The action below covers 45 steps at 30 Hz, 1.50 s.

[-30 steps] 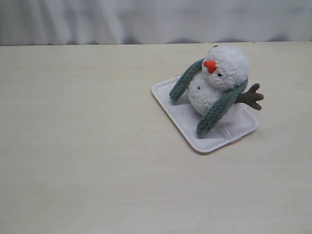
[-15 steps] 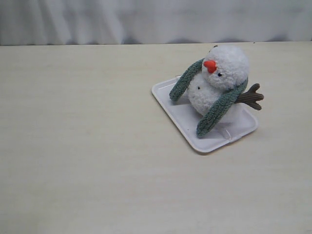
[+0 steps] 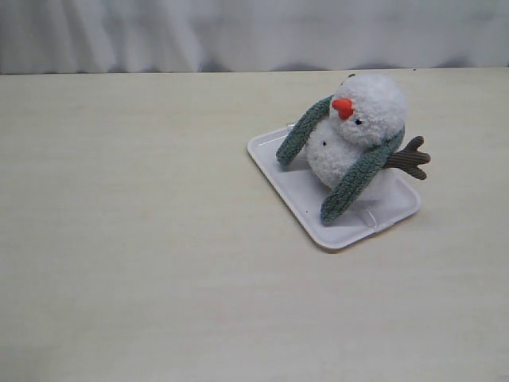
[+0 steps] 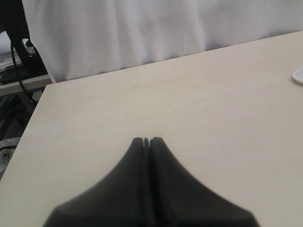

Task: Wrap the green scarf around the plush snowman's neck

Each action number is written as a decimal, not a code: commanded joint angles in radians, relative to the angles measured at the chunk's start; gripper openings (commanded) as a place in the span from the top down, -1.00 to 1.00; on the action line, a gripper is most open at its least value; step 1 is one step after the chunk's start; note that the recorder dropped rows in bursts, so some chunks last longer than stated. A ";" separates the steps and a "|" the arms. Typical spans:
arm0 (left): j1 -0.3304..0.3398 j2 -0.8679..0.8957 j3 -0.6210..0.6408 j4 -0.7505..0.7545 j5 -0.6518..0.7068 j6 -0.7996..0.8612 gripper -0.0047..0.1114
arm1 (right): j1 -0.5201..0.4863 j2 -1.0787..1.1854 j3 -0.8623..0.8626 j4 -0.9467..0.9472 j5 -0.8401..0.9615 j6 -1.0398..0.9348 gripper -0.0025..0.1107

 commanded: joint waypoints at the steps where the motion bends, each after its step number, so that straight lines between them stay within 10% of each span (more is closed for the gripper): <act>1: 0.004 -0.003 0.003 -0.007 -0.008 -0.010 0.92 | -0.001 -0.004 0.003 0.003 -0.004 -0.004 0.88; 23: 0.004 -0.003 0.003 -0.003 -0.011 -0.009 0.92 | 0.019 -0.004 0.031 0.010 -0.024 -0.003 0.88; 45: 0.004 -0.003 0.003 -0.003 -0.011 -0.007 0.92 | -0.191 -0.004 0.528 0.000 -0.112 -0.003 0.88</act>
